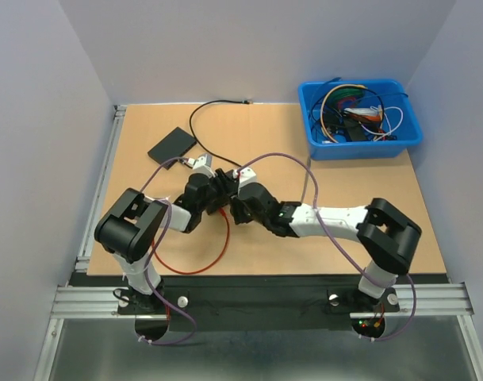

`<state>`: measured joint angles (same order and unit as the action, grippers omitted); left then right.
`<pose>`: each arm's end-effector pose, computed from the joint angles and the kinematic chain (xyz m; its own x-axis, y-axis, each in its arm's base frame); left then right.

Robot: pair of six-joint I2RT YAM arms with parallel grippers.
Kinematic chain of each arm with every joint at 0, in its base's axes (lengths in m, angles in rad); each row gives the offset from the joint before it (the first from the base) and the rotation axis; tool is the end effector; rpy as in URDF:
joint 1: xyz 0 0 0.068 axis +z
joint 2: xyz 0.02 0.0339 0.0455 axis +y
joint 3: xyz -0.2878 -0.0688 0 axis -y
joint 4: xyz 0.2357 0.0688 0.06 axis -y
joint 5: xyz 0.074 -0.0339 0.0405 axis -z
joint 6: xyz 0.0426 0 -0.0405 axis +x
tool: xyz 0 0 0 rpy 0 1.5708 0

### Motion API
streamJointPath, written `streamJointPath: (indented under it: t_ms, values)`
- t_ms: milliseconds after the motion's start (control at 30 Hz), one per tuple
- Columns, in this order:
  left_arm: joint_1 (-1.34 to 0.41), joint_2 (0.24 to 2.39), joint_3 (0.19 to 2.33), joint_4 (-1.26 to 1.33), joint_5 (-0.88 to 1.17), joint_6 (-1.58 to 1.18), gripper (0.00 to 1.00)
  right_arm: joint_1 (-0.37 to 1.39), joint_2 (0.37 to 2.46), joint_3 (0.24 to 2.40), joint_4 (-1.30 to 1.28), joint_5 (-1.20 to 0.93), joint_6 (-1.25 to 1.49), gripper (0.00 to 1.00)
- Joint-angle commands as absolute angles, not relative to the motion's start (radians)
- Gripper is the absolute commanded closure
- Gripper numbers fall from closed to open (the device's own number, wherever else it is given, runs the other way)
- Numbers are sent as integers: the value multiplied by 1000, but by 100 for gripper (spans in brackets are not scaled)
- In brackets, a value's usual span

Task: Insert the plug into the switch port

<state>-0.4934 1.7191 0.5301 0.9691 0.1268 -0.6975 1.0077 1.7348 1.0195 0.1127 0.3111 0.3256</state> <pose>0.2788 -0.1561 0.1764 -0.5188 -0.4444 -0.7303 0.3200 0.6912 -0.6480 0.2132 0.3132 0.2232 -0.5011 -0.2233 -0.8361 -0.5384 0.8368 0.0992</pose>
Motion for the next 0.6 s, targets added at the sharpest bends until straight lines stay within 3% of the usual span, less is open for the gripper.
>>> streamJointPath:
  t_ms: [0,333,433,567]
  values:
    - [-476,1678,578,606,94,-650,43,1008,1571,925,146,365,365,46]
    - [-457,1265,582,345,20,-604,42,1009,1157,778,-43,396,403,43]
    - [-460,1039,522,255,-45,-595,41,1009,1042,743,-89,399,423,39]
    - [-462,713,488,102,-97,-569,37,1009,956,701,-141,433,452,24]
